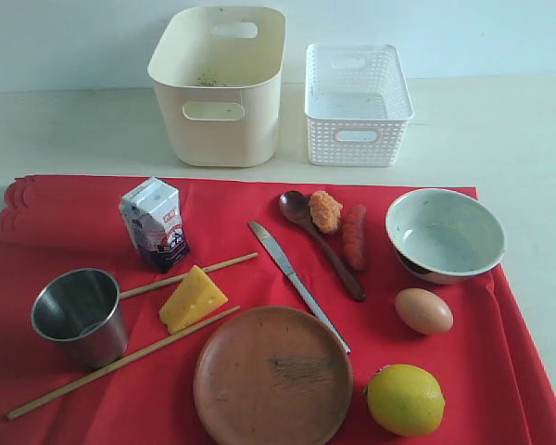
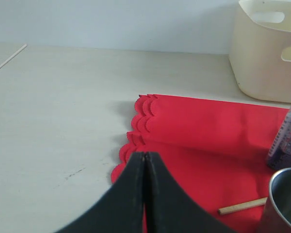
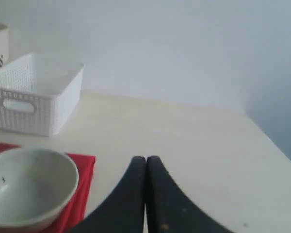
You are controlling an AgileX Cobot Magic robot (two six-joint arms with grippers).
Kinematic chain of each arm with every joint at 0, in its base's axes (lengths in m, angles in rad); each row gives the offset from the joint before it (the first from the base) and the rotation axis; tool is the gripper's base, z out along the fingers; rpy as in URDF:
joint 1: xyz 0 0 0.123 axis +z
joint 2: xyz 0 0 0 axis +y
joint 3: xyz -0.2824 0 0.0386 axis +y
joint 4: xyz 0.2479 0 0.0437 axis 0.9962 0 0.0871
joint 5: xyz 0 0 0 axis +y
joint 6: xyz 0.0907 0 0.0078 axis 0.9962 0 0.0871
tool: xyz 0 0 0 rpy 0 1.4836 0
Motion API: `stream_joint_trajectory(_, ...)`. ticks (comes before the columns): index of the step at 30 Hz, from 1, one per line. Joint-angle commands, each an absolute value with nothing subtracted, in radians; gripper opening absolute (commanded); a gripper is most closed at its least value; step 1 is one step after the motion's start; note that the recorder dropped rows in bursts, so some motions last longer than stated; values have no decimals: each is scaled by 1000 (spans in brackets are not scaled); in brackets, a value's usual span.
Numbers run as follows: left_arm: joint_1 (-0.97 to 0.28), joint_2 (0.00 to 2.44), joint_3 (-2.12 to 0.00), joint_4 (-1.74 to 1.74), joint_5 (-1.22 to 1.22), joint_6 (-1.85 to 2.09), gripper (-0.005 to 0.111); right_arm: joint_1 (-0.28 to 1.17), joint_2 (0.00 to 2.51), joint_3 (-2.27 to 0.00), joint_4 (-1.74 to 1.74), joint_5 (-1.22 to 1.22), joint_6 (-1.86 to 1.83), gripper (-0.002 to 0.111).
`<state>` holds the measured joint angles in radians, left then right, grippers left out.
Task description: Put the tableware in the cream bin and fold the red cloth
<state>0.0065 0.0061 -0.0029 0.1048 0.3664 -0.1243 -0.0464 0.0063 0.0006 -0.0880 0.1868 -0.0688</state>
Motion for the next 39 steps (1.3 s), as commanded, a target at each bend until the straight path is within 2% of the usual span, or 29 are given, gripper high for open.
stream_joint_trajectory(1,-1,0,0,104,360,-124,0,-47,0,0,54,-29,12,0)
stream_joint_trajectory(9,-1,0,0,104,360,-124,0,-47,0,0,146,-210,81,0)
stream_joint_trajectory(11,-1,0,0,104,360,-124,0,-47,0,0,261,-352,265,0)
stream_joint_trajectory(16,-1,0,0,104,360,-124,0,-47,0,-11,271,-517,284,0)
stream_joint_trajectory(21,-1,0,0,104,360,-124,0,-47,28,-136,285,-291,261,0)
stream_joint_trajectory(28,-1,0,0,104,360,-124,0,-47,284,-333,285,-66,80,0)
stream_joint_trajectory(33,-1,0,0,104,360,-124,0,-47,508,-477,285,200,-12,0)
stream_joint_trajectory(39,-1,0,0,104,360,-124,0,-47,721,-591,293,297,-171,0)
